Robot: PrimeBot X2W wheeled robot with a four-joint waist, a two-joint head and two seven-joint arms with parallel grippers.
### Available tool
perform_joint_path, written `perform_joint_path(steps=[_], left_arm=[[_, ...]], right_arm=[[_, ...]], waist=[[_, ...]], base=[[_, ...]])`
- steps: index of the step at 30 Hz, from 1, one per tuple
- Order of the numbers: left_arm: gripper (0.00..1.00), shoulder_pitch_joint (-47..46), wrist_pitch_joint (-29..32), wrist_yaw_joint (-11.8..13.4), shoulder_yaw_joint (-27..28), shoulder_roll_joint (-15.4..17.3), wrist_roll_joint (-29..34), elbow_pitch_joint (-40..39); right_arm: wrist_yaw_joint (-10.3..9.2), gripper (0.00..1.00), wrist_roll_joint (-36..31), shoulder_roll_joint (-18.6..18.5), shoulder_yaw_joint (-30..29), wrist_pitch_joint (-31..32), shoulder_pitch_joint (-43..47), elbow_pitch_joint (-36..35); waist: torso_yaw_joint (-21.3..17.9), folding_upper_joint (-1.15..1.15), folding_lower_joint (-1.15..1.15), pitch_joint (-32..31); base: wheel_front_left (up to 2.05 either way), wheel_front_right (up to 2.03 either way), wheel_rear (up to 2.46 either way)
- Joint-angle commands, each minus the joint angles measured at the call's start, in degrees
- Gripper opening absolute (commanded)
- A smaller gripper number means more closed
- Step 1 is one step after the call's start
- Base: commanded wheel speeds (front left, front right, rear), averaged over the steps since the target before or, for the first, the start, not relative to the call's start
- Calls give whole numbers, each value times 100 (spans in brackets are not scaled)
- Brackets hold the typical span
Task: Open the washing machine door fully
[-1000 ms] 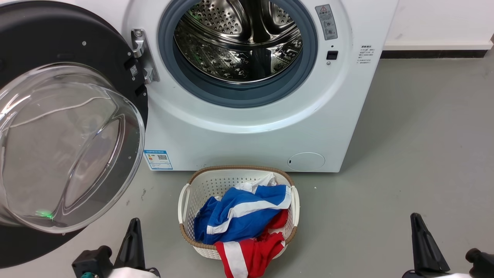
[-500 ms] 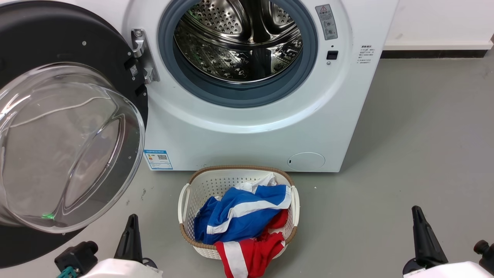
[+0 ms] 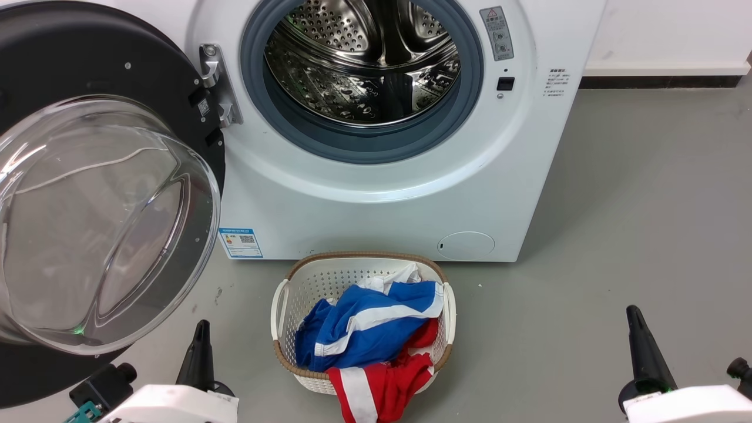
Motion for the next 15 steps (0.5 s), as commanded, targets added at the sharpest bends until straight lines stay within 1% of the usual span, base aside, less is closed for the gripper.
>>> perform_joint_path(steps=[1, 13, 15], left_arm=[[0, -171, 48, -43, 35, 10, -209, -33], [0, -301, 260, -123, 97, 10, -1120, 58], [0, -311, 280, -131, 102, 10, -1192, 66]], right_arm=[[1, 0, 205, -52, -9, 38, -181, -25], [1, 0, 1060, -64, -35, 242, -358, 124], [1, 0, 1125, -65, -38, 259, -371, 135]], waist=[[-1, 0, 0, 0], [-9, 0, 0, 0], [-9, 0, 0, 0]], base=[[0, 0, 0], [0, 0, 0], [0, 0, 0]])
